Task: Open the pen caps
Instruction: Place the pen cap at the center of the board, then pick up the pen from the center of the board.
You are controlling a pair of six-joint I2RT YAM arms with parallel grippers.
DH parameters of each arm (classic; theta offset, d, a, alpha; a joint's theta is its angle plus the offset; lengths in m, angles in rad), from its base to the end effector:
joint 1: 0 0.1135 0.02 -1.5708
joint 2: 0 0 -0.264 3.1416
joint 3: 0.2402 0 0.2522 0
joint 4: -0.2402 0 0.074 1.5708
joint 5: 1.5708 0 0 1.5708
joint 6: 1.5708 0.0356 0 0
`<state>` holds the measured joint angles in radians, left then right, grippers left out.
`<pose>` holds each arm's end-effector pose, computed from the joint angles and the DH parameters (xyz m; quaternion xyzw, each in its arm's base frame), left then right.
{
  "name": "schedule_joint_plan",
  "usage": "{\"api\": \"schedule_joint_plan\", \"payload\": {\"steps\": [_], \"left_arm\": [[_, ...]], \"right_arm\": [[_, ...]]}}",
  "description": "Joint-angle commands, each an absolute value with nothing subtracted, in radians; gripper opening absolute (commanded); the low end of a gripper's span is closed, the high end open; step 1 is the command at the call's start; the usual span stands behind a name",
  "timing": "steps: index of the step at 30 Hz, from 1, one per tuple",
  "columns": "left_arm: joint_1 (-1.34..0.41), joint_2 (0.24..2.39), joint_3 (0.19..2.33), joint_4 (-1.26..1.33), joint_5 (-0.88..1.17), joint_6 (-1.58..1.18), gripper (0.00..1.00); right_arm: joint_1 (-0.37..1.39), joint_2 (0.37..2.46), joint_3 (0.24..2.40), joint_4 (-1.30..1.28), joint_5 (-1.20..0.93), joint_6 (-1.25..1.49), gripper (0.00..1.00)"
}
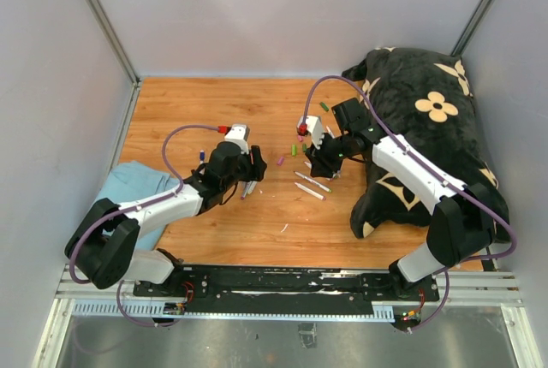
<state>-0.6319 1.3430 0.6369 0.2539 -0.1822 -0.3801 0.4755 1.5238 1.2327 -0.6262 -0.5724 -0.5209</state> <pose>0.2328 -0.1624 0.2098 0.0581 0.8435 -0.1887 0.4996 0.2780 0.1648 0.2819 -0.5137 0.7548 0.2603 0.3139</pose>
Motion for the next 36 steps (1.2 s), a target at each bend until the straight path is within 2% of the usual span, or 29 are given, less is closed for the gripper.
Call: {"api": "schedule_joint_plan", "payload": {"steps": [1, 6, 12, 29, 33, 36], "left_arm": [[-0.637, 1.35, 0.635, 0.228, -0.189, -0.342, 0.67], [-0.637, 1.351, 0.613, 0.236, -0.168, -0.337, 0.8], [-0.636, 1.348, 0.605, 0.239, -0.145, -0.314, 0.8], [-0.637, 1.486, 0.759, 0.087, -0.183, -0.233, 0.76], [-0.637, 1.539, 0.821, 0.038, -0.204, -0.212, 0.73], [-0.637, 1.578, 0.862, 0.01, -0.211, -0.2, 0.63]], "right_arm": [[0.445, 1.517, 1.224, -0.648, -0.595, -0.532, 0.41], [0.445, 1.52, 1.223, -0.648, -0.594, -0.534, 0.41], [0.445, 1.523, 1.224, -0.649, -0.595, -0.535, 0.41], [0.445, 1.532, 1.223, -0.648, -0.595, -0.538, 0.42], [0.445, 1.534, 1.224, -0.648, -0.592, -0.538, 0.42], [0.445, 1.534, 1.224, -0.647, -0.591, -0.538, 0.42]]}}
